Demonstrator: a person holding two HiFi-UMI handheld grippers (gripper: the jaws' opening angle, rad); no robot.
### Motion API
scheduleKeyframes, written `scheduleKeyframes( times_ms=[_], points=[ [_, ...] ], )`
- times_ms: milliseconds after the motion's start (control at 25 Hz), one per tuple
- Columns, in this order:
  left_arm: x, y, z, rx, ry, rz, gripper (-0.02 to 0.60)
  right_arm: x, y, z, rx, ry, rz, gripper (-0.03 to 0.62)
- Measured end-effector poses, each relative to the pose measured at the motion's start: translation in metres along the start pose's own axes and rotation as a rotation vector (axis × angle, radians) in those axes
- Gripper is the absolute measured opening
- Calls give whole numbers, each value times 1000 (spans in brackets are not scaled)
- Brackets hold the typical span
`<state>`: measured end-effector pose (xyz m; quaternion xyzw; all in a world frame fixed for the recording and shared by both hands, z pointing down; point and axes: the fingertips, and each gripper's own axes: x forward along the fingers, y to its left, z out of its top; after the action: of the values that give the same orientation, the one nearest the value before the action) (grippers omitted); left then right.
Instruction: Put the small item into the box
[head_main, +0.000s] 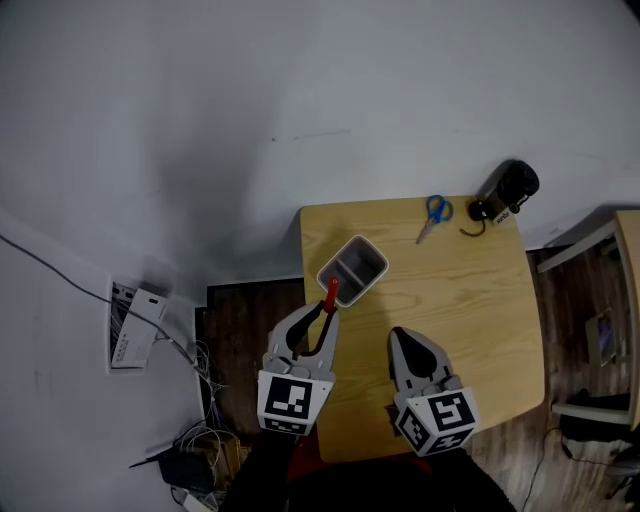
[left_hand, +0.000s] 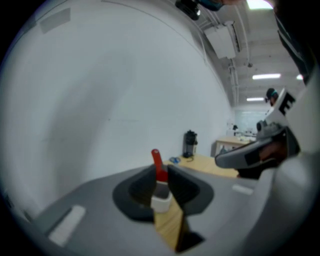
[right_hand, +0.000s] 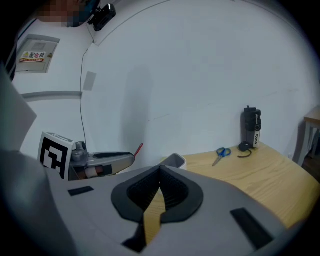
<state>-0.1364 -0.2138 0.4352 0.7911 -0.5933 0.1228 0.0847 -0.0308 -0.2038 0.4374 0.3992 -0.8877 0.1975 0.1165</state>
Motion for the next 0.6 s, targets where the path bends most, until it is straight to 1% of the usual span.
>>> scheduleKeyframes(
  times_ms=[240,400,600],
  points=[
    [25,5,-17,40,36,-95,72,8,-1,-6,24,-9,-88,8],
    [40,3,-29,76,67,-131,72,8,-8,-14,45,-10,-151,8],
    [50,-2,-39,104,95,-173,72,4,-9,-28,75,6,-206,8]
  ],
)
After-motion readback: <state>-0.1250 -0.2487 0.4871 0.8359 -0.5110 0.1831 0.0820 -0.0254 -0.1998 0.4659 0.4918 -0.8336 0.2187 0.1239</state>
